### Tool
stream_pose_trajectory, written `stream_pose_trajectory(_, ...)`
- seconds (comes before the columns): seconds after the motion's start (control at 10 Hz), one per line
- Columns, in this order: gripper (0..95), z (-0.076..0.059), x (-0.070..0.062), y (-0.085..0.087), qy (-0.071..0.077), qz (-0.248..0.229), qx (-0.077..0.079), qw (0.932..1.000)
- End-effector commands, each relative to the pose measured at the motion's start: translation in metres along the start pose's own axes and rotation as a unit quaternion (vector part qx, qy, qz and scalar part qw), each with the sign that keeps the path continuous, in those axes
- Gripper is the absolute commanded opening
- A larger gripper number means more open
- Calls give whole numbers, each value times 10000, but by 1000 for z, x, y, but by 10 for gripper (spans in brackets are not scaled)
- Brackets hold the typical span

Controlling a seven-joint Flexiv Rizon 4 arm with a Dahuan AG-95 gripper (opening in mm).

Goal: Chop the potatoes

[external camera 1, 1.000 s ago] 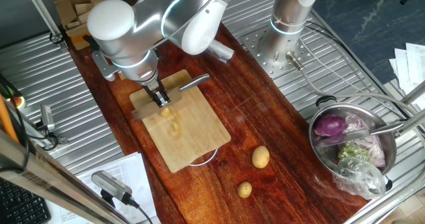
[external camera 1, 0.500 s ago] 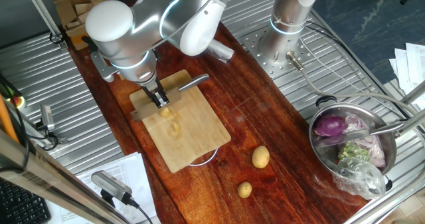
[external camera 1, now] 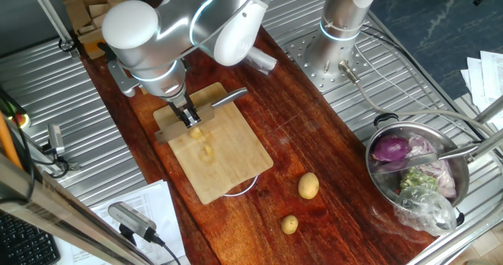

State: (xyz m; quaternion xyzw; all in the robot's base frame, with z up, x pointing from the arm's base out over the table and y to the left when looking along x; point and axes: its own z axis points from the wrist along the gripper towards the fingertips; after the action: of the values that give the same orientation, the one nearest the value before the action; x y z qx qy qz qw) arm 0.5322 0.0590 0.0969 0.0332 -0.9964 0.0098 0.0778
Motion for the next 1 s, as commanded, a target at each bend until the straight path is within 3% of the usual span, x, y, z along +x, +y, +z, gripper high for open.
stream_pose_trajectory(0.1,0,4,-3,-1,-31,8,8,10000)
stream_pose_trajectory(1.0,0,22,-11,-2,-134,-86,-21,9999)
